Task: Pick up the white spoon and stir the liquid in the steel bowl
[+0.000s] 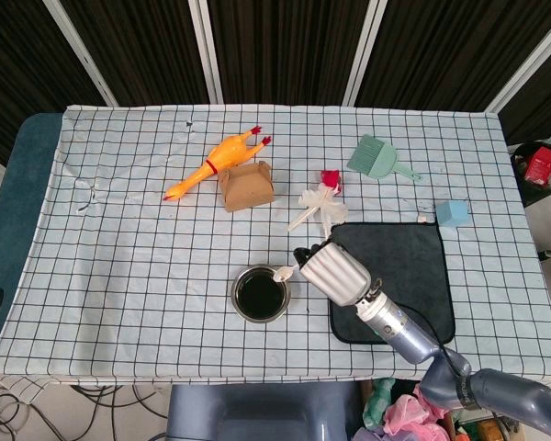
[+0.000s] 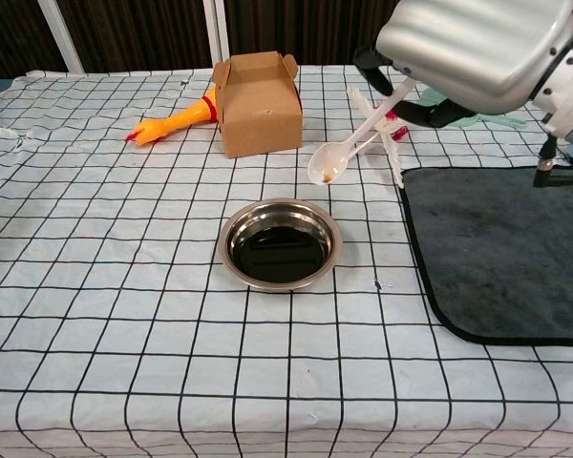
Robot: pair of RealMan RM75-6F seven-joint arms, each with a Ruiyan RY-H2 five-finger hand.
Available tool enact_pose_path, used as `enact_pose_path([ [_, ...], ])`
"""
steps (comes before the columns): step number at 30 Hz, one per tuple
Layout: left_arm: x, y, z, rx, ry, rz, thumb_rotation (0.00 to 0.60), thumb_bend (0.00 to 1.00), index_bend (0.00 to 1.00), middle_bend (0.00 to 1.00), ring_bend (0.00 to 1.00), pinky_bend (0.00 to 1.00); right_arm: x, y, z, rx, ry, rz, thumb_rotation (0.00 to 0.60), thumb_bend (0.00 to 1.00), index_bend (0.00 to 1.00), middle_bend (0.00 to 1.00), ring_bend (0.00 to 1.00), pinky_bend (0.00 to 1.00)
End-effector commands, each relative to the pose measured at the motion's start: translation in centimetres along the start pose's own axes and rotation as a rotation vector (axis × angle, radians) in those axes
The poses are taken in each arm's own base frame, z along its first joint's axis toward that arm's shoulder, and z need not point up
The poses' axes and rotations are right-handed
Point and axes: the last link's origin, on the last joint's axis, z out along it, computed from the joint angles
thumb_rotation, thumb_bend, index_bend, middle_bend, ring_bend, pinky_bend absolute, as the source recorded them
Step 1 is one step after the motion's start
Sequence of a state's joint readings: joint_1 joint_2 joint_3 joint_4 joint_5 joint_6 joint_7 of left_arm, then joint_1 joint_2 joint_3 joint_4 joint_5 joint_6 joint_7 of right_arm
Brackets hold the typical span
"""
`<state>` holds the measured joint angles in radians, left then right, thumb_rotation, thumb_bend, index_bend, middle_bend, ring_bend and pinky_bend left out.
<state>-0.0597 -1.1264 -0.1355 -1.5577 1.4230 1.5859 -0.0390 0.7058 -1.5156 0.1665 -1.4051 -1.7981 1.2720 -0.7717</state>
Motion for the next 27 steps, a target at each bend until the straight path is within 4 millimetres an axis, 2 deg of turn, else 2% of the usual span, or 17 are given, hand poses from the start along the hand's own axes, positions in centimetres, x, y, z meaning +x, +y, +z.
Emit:
enact_pose_path([
  [1, -0.1, 0.0, 0.1, 0.0, -0.005, -0.001, 0.6, 0.32, 0.1, 0.01, 0.0, 0.0, -0.4, -1.1, -0.1, 0.013, 0.018, -0.002, 0.6, 0.44, 0.68, 0.87, 1.0, 1.0],
  [17, 0.0, -0.3, 0.2, 0.015, -0.006, -0.004, 0.6, 0.32, 0.1, 0.01, 0.0, 0.0, -2.7, -5.6, -1.2, 0.051, 0.018, 0.018, 0.6, 0.44, 0.71, 0.88, 1.0, 1.0],
  [27, 0.0, -0.4, 0.2, 0.015, -0.008, -0.003, 0.6, 0.32, 0.1, 0.01, 0.0, 0.0, -3.9, -7.3, -0.7, 0.054, 0.04, 0.013, 0.6, 0.43, 0.71, 0.88, 1.0, 1.0],
])
